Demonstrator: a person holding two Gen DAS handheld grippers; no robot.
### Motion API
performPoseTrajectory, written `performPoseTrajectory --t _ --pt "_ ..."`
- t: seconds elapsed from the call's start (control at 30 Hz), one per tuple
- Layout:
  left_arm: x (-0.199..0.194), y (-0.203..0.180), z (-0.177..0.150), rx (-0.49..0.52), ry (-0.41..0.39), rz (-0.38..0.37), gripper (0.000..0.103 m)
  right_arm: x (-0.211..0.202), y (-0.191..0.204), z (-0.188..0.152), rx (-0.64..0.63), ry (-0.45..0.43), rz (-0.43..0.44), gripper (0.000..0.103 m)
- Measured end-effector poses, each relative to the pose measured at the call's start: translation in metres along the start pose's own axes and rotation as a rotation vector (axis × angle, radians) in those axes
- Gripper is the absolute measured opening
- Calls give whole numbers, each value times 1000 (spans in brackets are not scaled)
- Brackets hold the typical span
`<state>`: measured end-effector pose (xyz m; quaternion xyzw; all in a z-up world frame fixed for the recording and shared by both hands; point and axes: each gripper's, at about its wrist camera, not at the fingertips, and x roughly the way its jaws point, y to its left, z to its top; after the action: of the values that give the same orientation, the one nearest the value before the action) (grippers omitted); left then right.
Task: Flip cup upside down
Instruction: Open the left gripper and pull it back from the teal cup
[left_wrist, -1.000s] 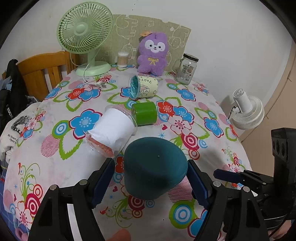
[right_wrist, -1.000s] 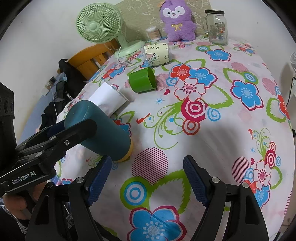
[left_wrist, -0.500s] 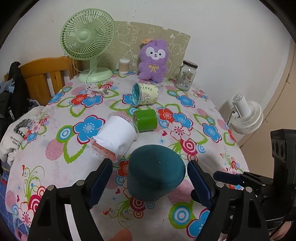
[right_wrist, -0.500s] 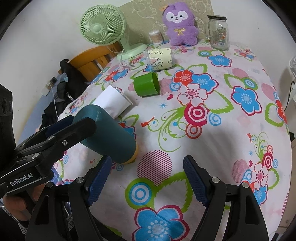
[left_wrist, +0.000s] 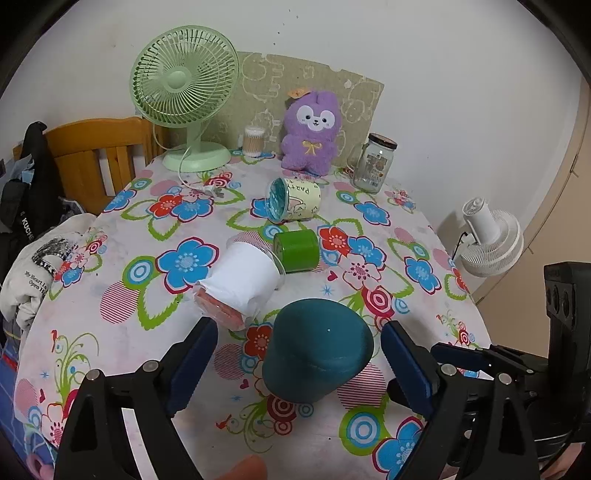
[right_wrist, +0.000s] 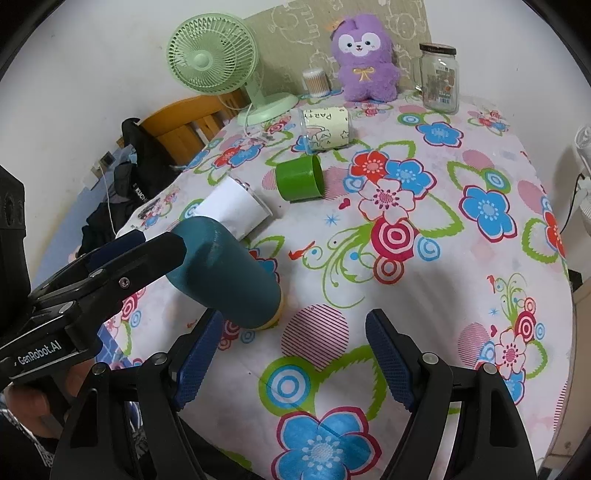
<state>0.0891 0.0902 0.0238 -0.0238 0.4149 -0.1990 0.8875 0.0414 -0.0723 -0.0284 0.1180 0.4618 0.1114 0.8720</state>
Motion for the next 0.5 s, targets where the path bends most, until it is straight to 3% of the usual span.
performPoseTrajectory --t 0.13,0.27,0.5 --pt "-10 3 1 -3 -29 -1 93 -5 4 1 -6 -11 -8 82" --pt "-21 5 2 9 -86 30 97 -10 7 3 -3 -41 -24 94" --pt "-33 13 1 2 -128 37 101 -16 19 7 -32 -72 -40 95"
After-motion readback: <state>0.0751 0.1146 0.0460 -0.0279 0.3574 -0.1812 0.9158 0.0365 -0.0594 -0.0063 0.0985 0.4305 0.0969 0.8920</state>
